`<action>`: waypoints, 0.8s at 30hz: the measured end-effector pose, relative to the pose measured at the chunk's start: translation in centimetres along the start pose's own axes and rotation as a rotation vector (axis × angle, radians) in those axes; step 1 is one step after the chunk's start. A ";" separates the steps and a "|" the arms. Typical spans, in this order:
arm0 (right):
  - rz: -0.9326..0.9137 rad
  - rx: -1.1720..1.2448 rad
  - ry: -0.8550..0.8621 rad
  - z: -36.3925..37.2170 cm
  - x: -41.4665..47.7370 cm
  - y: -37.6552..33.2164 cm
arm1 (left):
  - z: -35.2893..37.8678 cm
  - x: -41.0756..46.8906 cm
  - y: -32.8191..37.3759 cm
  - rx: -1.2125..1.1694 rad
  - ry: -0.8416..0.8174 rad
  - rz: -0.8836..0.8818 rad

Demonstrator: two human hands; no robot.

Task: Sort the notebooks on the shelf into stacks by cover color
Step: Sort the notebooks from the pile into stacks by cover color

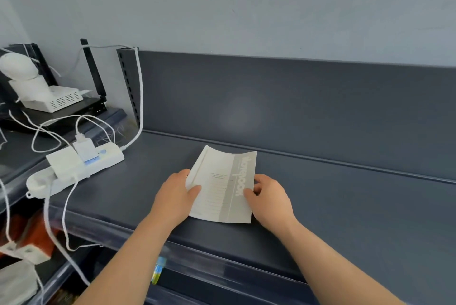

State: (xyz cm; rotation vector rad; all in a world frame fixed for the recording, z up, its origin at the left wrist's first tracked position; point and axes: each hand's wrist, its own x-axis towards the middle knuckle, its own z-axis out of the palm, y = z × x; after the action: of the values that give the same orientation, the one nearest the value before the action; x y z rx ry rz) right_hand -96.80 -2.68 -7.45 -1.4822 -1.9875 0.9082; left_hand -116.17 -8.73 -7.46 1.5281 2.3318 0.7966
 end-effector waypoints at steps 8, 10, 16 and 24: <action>0.009 -0.258 0.026 0.6 0.5 -0.8 | 0.1 0.8 -0.9 0.235 0.018 -0.015; 0.009 -0.266 0.029 0.6 0.6 -0.8 | 0.0 0.8 -0.7 0.307 0.023 0.008; -0.040 -0.304 0.049 -1.3 -0.5 -0.8 | -0.4 -0.2 1.8 0.393 0.120 0.147; -0.079 -0.489 0.243 -6.5 -3.3 2.1 | 1.1 -2.2 7.7 0.192 0.170 0.407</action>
State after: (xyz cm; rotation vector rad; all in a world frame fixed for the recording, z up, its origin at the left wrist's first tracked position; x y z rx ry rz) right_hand -89.85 -4.04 -4.77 -1.6554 -2.1533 0.1948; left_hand -108.79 -7.99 -4.26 2.1401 2.2988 0.8377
